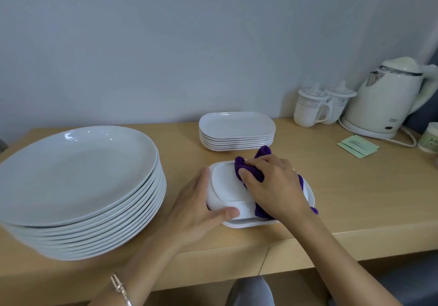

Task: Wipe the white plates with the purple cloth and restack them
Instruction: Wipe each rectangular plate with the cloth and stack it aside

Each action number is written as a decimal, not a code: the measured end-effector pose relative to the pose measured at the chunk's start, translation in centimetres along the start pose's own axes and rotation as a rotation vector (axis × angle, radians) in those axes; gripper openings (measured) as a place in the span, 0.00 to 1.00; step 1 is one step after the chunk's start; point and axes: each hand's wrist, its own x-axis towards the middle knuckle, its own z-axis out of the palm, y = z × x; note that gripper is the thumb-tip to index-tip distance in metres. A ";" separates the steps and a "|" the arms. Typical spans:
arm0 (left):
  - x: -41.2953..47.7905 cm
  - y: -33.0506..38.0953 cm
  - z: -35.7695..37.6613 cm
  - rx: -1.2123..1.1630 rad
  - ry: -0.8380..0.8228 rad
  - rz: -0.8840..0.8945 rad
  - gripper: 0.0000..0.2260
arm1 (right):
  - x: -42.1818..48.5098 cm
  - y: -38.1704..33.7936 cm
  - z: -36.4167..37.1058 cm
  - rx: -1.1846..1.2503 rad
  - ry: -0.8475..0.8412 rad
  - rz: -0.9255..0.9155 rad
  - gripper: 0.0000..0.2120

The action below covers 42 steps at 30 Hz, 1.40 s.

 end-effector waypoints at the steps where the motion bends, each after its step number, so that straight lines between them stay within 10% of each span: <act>1: -0.1 0.1 0.0 -0.009 -0.017 0.015 0.38 | -0.1 0.0 -0.1 -0.021 -0.003 -0.004 0.16; 7: -0.3 0.7 0.4 0.180 -0.036 0.012 0.48 | -0.4 -0.3 0.8 -0.097 0.044 -0.015 0.16; 15: -0.7 1.0 1.0 0.280 0.011 0.042 0.37 | -1.5 -3.5 2.5 0.009 0.075 -0.191 0.19; 23: -1.4 1.5 0.5 0.251 -0.001 -0.013 0.35 | 0.5 3.0 -1.0 -0.067 0.115 0.057 0.11; 30: -0.9 1.6 0.9 0.293 -0.022 -0.017 0.40 | -1.2 -3.2 2.2 0.060 0.000 -0.271 0.18; 42: -1.4 1.7 0.4 0.262 -0.060 -0.069 0.47 | 0.3 2.1 -0.3 -0.026 0.084 0.003 0.13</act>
